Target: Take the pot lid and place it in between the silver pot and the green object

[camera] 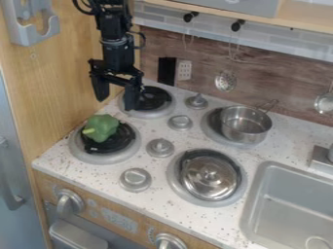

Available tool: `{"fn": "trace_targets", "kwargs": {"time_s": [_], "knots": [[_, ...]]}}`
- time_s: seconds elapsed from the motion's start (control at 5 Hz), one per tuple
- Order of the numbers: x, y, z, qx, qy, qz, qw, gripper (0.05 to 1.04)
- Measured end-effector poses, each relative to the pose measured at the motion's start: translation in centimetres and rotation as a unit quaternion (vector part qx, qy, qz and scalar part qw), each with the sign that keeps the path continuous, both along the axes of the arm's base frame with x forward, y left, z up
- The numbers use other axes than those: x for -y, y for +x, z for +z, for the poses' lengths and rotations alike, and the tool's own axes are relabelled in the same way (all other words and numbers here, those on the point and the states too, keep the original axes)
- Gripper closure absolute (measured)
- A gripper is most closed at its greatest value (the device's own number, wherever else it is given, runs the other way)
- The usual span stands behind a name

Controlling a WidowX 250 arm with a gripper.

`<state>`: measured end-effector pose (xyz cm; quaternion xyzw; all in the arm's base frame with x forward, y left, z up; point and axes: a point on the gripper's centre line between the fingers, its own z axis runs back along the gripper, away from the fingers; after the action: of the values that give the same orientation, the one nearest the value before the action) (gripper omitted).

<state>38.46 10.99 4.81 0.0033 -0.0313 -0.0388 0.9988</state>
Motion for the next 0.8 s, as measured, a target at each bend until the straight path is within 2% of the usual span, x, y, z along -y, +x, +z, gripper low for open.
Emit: {"fn": "trace_targets", "kwargs": {"time_s": [0.2, 0.4, 0.6, 0.8], "knots": [[0.2, -0.6, -1.6, -0.021, -0.009, 0.001, 0.9997, 0.085], [2.7, -1.2, -3.4, -0.024, -0.035, -0.017, 0.999, 0.085], [8.5, -1.6, -4.8, -0.03, -0.053, -0.093, 0.9938, 0.085], [11.6, -2.2, -3.7, -0.004, -0.047, -0.145, 0.9883, 0.085]]}}
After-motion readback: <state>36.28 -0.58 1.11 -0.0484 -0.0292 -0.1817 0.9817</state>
